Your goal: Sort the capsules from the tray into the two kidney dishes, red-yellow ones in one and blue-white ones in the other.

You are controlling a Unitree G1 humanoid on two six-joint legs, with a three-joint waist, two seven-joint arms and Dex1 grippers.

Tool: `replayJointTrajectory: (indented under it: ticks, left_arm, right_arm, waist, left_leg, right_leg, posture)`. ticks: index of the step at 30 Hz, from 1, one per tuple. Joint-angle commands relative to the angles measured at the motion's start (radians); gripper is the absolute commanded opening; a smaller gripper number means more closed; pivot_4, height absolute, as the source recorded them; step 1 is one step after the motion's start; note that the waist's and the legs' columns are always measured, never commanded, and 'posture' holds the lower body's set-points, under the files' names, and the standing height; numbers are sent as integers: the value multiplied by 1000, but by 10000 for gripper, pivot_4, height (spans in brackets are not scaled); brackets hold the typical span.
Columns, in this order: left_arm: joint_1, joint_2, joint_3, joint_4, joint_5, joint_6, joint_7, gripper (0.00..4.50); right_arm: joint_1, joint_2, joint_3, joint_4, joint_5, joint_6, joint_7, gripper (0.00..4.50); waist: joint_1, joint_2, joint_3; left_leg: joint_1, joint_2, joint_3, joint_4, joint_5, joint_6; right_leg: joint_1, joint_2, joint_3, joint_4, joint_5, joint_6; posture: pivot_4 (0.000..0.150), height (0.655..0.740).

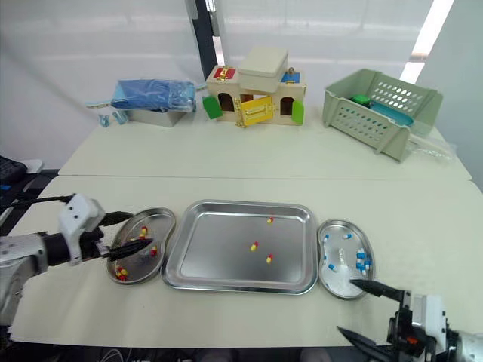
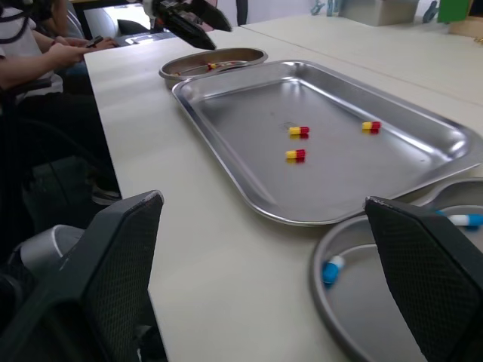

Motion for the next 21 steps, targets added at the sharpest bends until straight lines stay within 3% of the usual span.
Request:
replayJointTrajectory:
  ticks: [1,6,12,15,18,21]
  left_arm:
    - [-76,-30,-110,-90,-4,32,-28,44875]
    - [-186,-108,-269,-103,25,4,-83,44875]
    - [-304,-174,-398,10,84,-80,-180,44875]
    - [-328,-200,-433,61,109,-119,-210,38795]
    - [-342,-234,-461,108,142,-163,-213,29888]
    - [-361,-270,-477,147,164,-190,-208,29888]
  right_arm:
    - [-27,23,50,-11,-50,-50,-28,45000]
    - [-72,50,97,22,-99,-89,-71,45000]
    - [-54,64,128,12,-124,-112,-119,45000]
    - [-41,73,136,3,-135,-122,-148,45000]
    - [-27,77,152,-14,-146,-127,-174,45000]
    - [-18,79,161,-33,-149,-124,-200,45000]
  waist:
    - [0,0,0]
    - [-3,0,0]
    - [0,0,0]
    - [-2,0,0]
    - [-2,0,0]
    - [0,0,0]
  left_leg:
    - [0,0,0,0,0,0]
    - [1,0,0,0,0,0]
    - [0,0,0,0,0,0]
    - [0,0,0,0,0,0]
    - [0,0,0,0,0,0]
    - [0,0,-1,0,0,0]
  right_leg:
    - [0,0,0,0,0,0]
    - [0,1,0,0,0,0]
    - [0,1,0,0,0,0]
    - [0,1,0,0,0,0]
    - [0,1,0,0,0,0]
    - [0,1,0,0,0,0]
  posture:
    - [1500,7400]
    - [1500,7400]
    - [1500,7400]
    - [1500,7400]
    - [1500,7400]
    - [1500,7400]
